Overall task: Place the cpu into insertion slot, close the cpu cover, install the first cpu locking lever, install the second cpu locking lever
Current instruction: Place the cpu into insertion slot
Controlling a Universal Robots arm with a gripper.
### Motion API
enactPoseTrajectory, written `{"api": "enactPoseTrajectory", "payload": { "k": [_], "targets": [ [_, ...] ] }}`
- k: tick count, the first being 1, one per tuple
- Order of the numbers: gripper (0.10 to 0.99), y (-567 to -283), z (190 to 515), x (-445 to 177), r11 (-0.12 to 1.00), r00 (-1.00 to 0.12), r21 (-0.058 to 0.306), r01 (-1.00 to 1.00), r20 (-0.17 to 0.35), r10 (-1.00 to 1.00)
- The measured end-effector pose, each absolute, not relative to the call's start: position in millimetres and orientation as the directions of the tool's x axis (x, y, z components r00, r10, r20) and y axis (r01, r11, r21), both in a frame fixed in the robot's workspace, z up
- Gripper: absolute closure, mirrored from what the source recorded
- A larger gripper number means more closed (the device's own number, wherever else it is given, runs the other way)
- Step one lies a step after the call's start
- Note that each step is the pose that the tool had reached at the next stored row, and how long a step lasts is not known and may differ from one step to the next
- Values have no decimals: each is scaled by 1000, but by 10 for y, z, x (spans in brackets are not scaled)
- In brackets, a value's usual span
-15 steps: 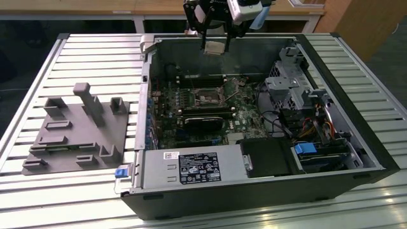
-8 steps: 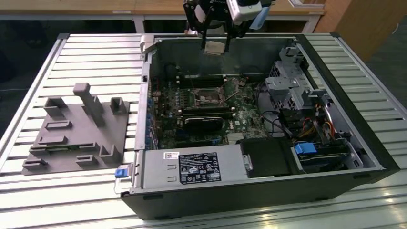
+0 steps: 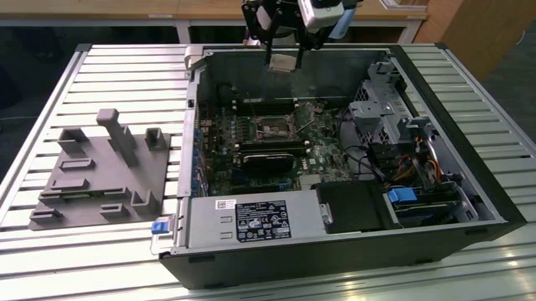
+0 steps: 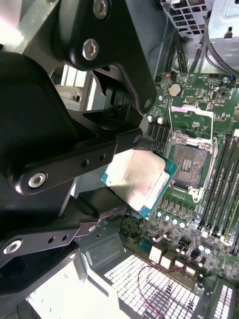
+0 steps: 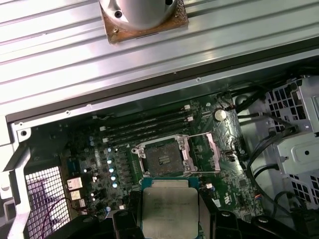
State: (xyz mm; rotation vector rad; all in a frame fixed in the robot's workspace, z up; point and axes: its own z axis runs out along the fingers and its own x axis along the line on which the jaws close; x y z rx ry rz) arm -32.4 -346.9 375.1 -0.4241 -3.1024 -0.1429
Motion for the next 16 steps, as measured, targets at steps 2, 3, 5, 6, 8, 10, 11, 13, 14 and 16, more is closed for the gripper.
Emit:
{"api": "enactPoseTrajectory", "payload": {
  "k": [2, 3, 5, 6, 8, 10, 11, 13, 14, 16],
  "targets": [
    [545, -3469, 3751, -324, 958, -962, 89, 273, 19, 272],
    [545, -3469, 3751, -324, 957, -962, 89, 275, 19, 274],
    [545, -3469, 3751, -324, 956, -960, 89, 279, 19, 278],
    [545, -3469, 3751, -324, 955, -959, 89, 282, 19, 282],
    [545, -3469, 3750, -324, 953, -957, 89, 290, 19, 290],
    [545, -3469, 3750, -324, 950, -954, 89, 299, 19, 298],
    [545, -3469, 3750, -324, 949, -953, 89, 302, 19, 302],
    [545, -3469, 3750, -324, 947, -951, 89, 309, 19, 309],
    [545, -3469, 3750, -324, 946, -950, 89, 312, 19, 311],
    [545, -3469, 3750, -324, 944, -948, 89, 317, 19, 317]
  ]
}}
